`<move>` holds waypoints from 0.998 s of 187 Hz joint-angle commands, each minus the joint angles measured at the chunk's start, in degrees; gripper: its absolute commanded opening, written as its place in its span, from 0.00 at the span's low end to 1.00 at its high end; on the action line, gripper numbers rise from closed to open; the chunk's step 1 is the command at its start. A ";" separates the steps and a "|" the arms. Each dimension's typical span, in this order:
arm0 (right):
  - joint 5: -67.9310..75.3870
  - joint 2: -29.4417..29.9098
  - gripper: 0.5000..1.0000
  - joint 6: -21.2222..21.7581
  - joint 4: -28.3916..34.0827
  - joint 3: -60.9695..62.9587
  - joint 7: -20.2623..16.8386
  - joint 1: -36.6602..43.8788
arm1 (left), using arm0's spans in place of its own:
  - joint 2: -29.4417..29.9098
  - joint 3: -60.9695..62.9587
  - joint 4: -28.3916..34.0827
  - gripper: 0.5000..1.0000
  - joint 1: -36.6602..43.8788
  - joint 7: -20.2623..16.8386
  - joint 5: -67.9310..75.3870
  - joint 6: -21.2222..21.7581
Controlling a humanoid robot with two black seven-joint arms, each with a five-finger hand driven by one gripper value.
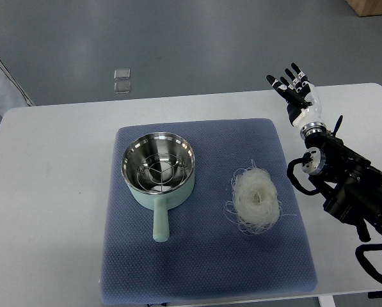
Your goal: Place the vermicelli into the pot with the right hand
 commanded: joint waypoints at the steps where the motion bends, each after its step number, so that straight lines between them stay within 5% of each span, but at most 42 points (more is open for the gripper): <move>1: -0.01 -0.04 0.86 0.00 -0.04 0.00 0.00 0.00 | 0.00 0.00 0.01 1.00 0.00 0.00 0.01 -0.01; 108: -0.54 -1.80 0.86 0.09 1.19 -1.14 0.00 0.70 | 0.00 -0.08 0.01 1.00 -0.35 0.00 0.01 -0.01; 187: -26.37 -17.35 0.86 2.54 12.18 -9.75 -0.26 1.58 | 0.00 -0.17 -0.08 1.00 -0.35 0.00 0.01 -0.01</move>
